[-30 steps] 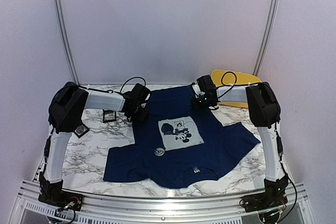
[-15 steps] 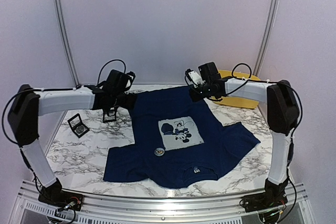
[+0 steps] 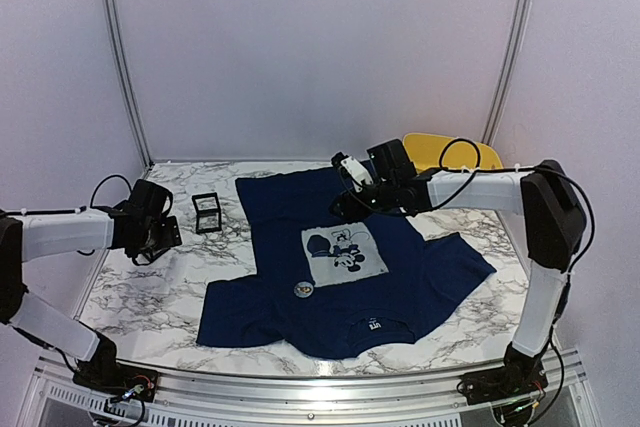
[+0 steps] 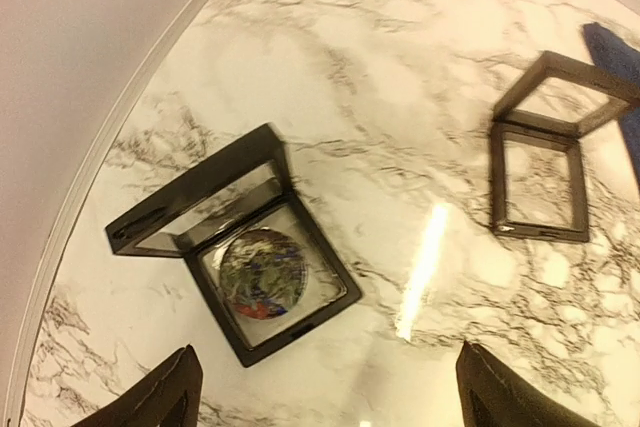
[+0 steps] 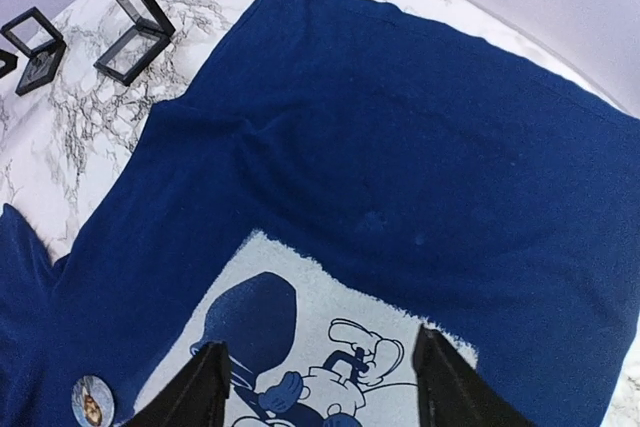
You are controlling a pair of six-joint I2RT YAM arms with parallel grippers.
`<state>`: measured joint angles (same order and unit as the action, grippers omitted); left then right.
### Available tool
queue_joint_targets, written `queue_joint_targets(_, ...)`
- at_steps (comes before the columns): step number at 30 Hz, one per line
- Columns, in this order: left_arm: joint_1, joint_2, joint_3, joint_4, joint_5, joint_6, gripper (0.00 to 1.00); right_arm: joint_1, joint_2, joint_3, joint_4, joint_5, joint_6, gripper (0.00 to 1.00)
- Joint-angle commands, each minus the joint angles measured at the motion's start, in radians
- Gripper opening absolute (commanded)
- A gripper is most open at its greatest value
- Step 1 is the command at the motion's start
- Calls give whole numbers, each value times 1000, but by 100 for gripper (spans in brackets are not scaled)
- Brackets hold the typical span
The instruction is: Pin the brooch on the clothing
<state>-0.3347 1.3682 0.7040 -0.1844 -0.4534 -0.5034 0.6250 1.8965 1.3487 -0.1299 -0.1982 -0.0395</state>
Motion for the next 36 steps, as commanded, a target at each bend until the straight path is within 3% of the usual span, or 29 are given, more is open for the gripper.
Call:
queue_joint_targets(1,74,40,-10,-22,23,-89,91,-2,-68,-11,64,-21,14,66)
queue_joint_targets(11,146,264,110,-9,1,-73,80,-4,-85,-56,47,35,-79,70)
queue_joint_targets(27,186,318,133,64,61,-37,59,-3,-21,-16,17,51,-134,70)
queue_joint_targets(29,196,326,129,70,83,-36,59,-3,-18,-15,15,54,-134,70)
queue_joint_targets(31,211,341,124,70,101,-46,67,-3,-17,-16,13,55,-134,70)
queue_joint_targets(36,217,347,108,97,121,-53,65,-4,-14,-16,6,57,-143,69)
